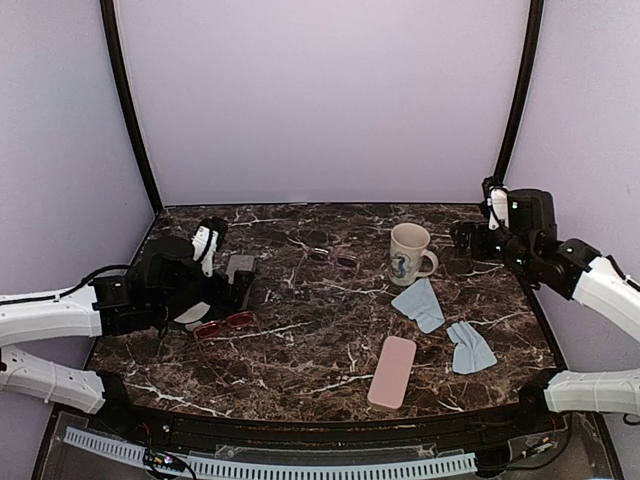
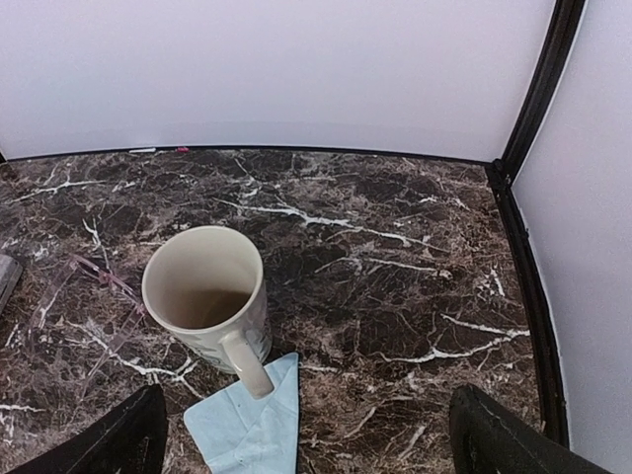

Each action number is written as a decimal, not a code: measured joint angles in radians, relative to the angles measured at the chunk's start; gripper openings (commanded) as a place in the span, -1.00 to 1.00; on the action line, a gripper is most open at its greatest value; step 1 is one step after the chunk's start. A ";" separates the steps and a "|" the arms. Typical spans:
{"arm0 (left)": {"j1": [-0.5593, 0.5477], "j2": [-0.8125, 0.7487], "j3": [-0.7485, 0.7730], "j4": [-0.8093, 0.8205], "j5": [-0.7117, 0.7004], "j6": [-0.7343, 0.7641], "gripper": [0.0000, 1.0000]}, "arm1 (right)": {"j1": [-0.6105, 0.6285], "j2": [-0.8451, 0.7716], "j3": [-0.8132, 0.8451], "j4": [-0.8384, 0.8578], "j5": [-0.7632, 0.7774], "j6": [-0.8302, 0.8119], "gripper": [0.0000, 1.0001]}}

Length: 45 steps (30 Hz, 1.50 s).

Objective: Organize the sunglasses
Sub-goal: Move the sunglasses case to the center of the board.

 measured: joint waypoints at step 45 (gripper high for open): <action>-0.541 1.207 1.025 -0.289 0.116 -0.243 0.98 | 0.005 -0.007 -0.038 -0.034 -0.090 0.085 1.00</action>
